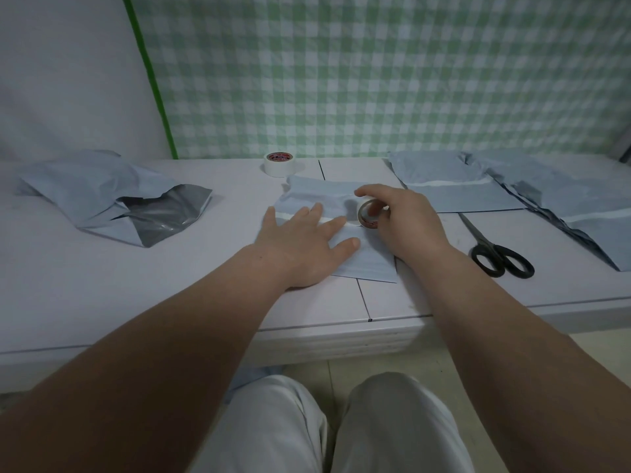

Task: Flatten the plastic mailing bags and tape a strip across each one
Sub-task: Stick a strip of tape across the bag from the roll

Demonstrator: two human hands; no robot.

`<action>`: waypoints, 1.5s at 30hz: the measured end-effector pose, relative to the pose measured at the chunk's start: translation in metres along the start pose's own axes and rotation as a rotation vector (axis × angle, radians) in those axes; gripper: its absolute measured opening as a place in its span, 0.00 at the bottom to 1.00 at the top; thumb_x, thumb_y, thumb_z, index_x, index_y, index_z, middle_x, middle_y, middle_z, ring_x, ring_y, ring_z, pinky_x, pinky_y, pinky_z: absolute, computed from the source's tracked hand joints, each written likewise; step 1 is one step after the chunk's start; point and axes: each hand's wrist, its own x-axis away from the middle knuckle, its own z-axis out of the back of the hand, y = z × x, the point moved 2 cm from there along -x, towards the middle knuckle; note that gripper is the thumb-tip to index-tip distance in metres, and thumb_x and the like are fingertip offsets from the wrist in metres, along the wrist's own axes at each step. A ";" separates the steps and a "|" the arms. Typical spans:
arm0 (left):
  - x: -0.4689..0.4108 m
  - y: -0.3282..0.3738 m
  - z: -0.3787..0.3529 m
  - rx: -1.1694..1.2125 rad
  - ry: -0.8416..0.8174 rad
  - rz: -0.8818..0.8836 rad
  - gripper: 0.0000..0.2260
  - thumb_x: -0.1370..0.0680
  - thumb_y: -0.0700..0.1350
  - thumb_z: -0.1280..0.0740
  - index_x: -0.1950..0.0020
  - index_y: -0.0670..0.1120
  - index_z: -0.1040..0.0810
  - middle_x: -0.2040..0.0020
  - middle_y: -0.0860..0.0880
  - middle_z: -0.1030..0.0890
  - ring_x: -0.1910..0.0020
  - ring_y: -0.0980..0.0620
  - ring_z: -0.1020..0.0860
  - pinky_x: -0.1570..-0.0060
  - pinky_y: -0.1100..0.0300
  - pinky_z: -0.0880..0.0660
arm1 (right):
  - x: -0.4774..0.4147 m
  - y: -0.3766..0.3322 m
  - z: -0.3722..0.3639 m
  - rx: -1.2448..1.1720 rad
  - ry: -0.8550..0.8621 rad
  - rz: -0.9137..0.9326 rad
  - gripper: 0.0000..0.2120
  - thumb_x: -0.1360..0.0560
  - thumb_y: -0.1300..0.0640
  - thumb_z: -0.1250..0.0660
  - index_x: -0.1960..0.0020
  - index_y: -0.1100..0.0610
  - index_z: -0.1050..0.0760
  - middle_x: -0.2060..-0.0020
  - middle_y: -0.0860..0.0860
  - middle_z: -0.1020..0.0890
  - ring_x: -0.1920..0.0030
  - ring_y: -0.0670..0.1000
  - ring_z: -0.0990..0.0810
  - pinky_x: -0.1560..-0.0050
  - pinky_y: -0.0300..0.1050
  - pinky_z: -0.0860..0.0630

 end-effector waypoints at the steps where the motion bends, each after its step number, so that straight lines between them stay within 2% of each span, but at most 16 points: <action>1: 0.000 -0.004 0.000 0.003 0.000 0.011 0.28 0.22 0.66 0.61 0.23 0.60 0.55 0.21 0.52 0.57 0.23 0.52 0.58 0.29 0.38 0.63 | 0.000 0.000 0.000 0.005 0.000 -0.010 0.28 0.29 0.69 0.44 0.40 0.42 0.24 0.48 0.49 0.19 0.46 0.53 0.24 0.46 0.52 0.26; 9: 0.003 -0.046 -0.001 -0.005 -0.001 0.086 0.29 0.22 0.65 0.60 0.23 0.56 0.54 0.21 0.54 0.55 0.23 0.53 0.52 0.28 0.39 0.60 | -0.001 0.003 0.001 -0.021 0.000 -0.039 0.28 0.29 0.69 0.44 0.40 0.41 0.24 0.45 0.50 0.20 0.46 0.53 0.24 0.44 0.50 0.26; 12: 0.000 -0.056 -0.002 -0.009 0.024 0.100 0.31 0.23 0.66 0.60 0.23 0.53 0.50 0.22 0.54 0.51 0.23 0.51 0.51 0.28 0.38 0.56 | -0.001 0.003 0.001 -0.037 -0.001 -0.042 0.27 0.28 0.69 0.44 0.40 0.42 0.24 0.45 0.49 0.20 0.45 0.53 0.24 0.45 0.48 0.27; 17: 0.000 -0.062 -0.004 -0.037 0.036 0.162 0.33 0.23 0.66 0.61 0.23 0.50 0.50 0.22 0.55 0.51 0.23 0.50 0.57 0.29 0.37 0.57 | 0.001 0.001 0.003 -0.057 -0.005 -0.050 0.28 0.27 0.70 0.44 0.39 0.43 0.24 0.43 0.49 0.20 0.44 0.52 0.24 0.43 0.47 0.27; 21: 0.000 -0.054 0.001 -0.099 0.040 0.266 0.35 0.23 0.66 0.61 0.22 0.45 0.50 0.22 0.50 0.51 0.23 0.50 0.58 0.28 0.38 0.60 | 0.000 0.000 0.003 -0.090 -0.007 -0.045 0.29 0.28 0.70 0.45 0.39 0.43 0.24 0.41 0.49 0.20 0.41 0.51 0.24 0.41 0.45 0.28; 23: -0.001 -0.046 0.003 -0.129 0.098 0.307 0.34 0.21 0.63 0.59 0.22 0.42 0.50 0.21 0.47 0.52 0.23 0.49 0.58 0.28 0.39 0.61 | -0.001 0.001 0.002 -0.093 -0.008 -0.047 0.29 0.28 0.70 0.45 0.39 0.43 0.24 0.41 0.48 0.21 0.41 0.51 0.25 0.41 0.44 0.28; 25: -0.002 -0.031 0.004 -0.125 0.224 0.237 0.30 0.20 0.58 0.55 0.23 0.42 0.48 0.22 0.47 0.50 0.23 0.48 0.56 0.28 0.40 0.58 | -0.001 0.001 0.001 -0.100 -0.008 -0.047 0.29 0.28 0.70 0.45 0.39 0.42 0.24 0.40 0.47 0.21 0.40 0.50 0.25 0.40 0.44 0.28; 27: -0.003 -0.009 0.005 -0.067 0.296 0.059 0.26 0.19 0.54 0.51 0.25 0.43 0.46 0.23 0.46 0.46 0.24 0.48 0.52 0.27 0.42 0.54 | -0.002 0.001 0.000 -0.116 0.001 -0.040 0.29 0.28 0.70 0.44 0.38 0.42 0.24 0.40 0.47 0.21 0.40 0.50 0.25 0.39 0.44 0.28; 30: -0.007 0.021 0.004 0.073 0.202 -0.128 0.26 0.18 0.53 0.50 0.23 0.43 0.48 0.22 0.47 0.49 0.24 0.50 0.52 0.26 0.46 0.53 | -0.002 0.002 -0.002 -0.150 0.010 -0.023 0.30 0.28 0.71 0.43 0.37 0.43 0.24 0.42 0.48 0.20 0.43 0.49 0.23 0.39 0.44 0.28; 33: -0.013 0.028 -0.001 0.104 0.166 -0.156 0.26 0.18 0.55 0.51 0.23 0.43 0.47 0.22 0.46 0.47 0.24 0.50 0.48 0.27 0.47 0.51 | -0.001 0.001 -0.002 -0.170 -0.008 -0.024 0.30 0.28 0.71 0.43 0.34 0.44 0.26 0.43 0.49 0.19 0.46 0.49 0.22 0.41 0.42 0.27; 36: -0.015 0.027 -0.004 0.093 0.140 -0.158 0.27 0.18 0.57 0.52 0.22 0.44 0.48 0.23 0.46 0.46 0.24 0.51 0.48 0.26 0.48 0.52 | -0.001 0.002 0.002 -0.157 -0.016 -0.038 0.30 0.28 0.69 0.42 0.31 0.46 0.29 0.43 0.50 0.20 0.44 0.48 0.23 0.45 0.33 0.32; 38: -0.013 0.027 -0.004 0.095 0.113 -0.153 0.28 0.18 0.57 0.53 0.22 0.45 0.51 0.22 0.47 0.49 0.23 0.51 0.51 0.26 0.49 0.54 | 0.000 0.003 0.006 -0.159 -0.007 -0.061 0.27 0.27 0.65 0.38 0.31 0.48 0.29 0.50 0.49 0.20 0.46 0.47 0.23 0.49 0.30 0.34; 41: -0.012 0.028 -0.003 0.111 0.104 -0.143 0.28 0.18 0.57 0.52 0.22 0.46 0.52 0.21 0.48 0.50 0.23 0.52 0.52 0.26 0.49 0.55 | 0.002 0.004 0.012 -0.286 0.015 -0.114 0.17 0.27 0.59 0.31 0.39 0.51 0.22 0.54 0.50 0.17 0.51 0.47 0.20 0.46 0.35 0.29; 43: -0.013 0.027 -0.003 0.130 0.123 -0.154 0.28 0.19 0.57 0.52 0.22 0.47 0.50 0.22 0.48 0.47 0.24 0.52 0.49 0.26 0.49 0.53 | 0.001 0.004 0.013 -0.397 0.032 -0.139 0.11 0.28 0.57 0.30 0.45 0.51 0.20 0.61 0.49 0.17 0.57 0.46 0.19 0.51 0.36 0.26; 45: -0.013 0.026 -0.003 0.138 0.131 -0.155 0.27 0.19 0.57 0.51 0.23 0.47 0.48 0.23 0.49 0.44 0.25 0.52 0.46 0.27 0.49 0.50 | 0.000 0.002 0.014 -0.452 0.051 -0.132 0.09 0.27 0.58 0.30 0.47 0.51 0.20 0.67 0.45 0.21 0.65 0.40 0.22 0.58 0.31 0.28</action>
